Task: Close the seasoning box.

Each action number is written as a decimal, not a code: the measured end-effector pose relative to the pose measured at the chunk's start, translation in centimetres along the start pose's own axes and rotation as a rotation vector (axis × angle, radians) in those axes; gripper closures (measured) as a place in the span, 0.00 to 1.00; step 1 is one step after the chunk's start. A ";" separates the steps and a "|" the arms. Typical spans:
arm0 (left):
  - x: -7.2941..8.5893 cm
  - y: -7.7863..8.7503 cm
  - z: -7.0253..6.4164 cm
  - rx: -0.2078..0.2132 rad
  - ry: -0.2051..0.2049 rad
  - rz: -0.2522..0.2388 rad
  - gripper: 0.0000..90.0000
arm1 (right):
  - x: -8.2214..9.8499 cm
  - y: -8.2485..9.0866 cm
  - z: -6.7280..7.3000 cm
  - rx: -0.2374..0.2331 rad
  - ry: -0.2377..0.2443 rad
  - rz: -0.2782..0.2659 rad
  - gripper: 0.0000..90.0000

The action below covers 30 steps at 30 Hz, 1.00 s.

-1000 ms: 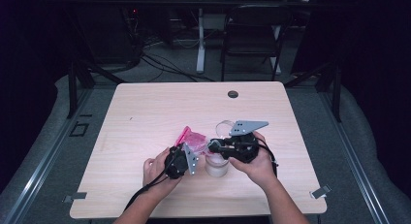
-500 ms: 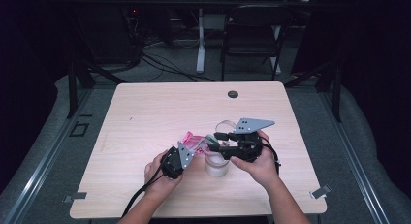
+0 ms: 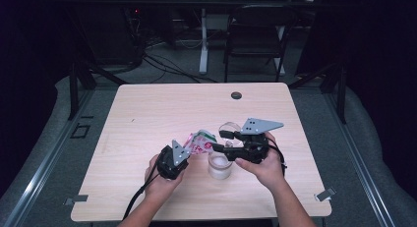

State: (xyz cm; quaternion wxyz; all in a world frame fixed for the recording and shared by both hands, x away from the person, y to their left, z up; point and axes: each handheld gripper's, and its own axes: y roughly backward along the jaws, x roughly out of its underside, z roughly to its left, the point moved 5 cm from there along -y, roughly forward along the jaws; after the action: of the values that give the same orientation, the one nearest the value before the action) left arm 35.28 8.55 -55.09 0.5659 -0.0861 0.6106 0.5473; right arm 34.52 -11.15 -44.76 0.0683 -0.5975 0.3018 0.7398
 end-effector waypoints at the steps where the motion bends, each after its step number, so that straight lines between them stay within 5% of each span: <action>1: 0.0 0.1 0.2 -0.001 0.009 -0.004 0.84 | 0.0 0.1 0.0 -0.001 0.000 -0.002 0.52; 16: 1.3 2.4 4.1 -0.087 0.046 -0.005 0.84 | -0.2 0.2 0.0 0.010 0.019 -0.007 0.52; 30: 4.4 4.7 8.4 -0.179 0.142 0.008 0.84 | 0.0 0.4 -0.4 0.022 0.017 -0.001 0.52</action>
State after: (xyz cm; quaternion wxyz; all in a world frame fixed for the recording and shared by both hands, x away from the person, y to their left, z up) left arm 35.38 19.08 -53.79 0.5091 -0.1721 0.5981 0.5946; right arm 34.66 -11.66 -44.64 0.0725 -0.6031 0.3102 0.7313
